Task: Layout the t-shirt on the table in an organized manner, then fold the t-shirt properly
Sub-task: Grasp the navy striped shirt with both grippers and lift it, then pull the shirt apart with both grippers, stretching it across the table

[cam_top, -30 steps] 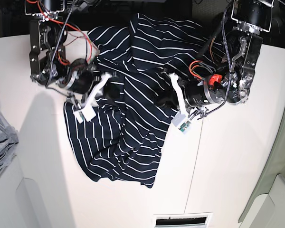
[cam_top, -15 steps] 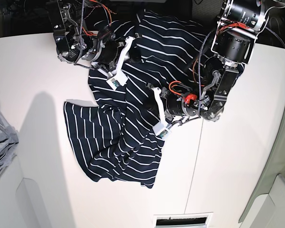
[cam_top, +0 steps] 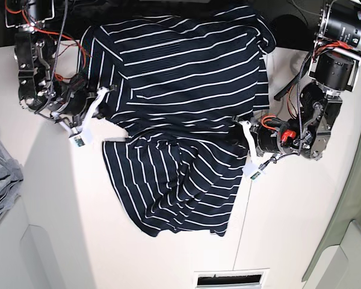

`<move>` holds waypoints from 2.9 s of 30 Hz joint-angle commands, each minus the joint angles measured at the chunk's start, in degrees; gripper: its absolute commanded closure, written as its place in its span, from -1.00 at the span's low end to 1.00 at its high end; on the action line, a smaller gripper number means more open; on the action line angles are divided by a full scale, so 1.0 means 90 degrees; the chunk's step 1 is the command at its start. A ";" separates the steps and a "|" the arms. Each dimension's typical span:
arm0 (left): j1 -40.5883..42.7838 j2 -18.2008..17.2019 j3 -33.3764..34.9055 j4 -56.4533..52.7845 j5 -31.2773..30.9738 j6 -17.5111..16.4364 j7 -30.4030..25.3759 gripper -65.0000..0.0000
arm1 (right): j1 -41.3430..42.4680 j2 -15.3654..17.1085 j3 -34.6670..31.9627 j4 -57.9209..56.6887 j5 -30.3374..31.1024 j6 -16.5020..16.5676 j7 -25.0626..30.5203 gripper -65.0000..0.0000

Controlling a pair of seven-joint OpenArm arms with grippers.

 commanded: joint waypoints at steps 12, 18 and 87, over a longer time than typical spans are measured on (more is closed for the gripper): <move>0.0595 0.0109 -0.0019 0.1093 -0.1783 -0.0487 0.0622 1.00 | 0.2378 0.0304 0.0051 -0.2455 0.0563 -0.0053 0.0168 1.00; 0.0571 0.0104 -0.0323 0.2416 -0.1722 -0.0487 0.0600 1.00 | 0.2290 0.0304 0.0146 -0.1739 0.1209 0.0189 -0.0481 1.00; 0.1399 -0.0794 -0.2322 0.1185 -0.0950 -0.0487 0.0389 1.00 | -0.0318 0.0797 0.1032 -0.0277 0.1948 0.0797 -0.1090 1.00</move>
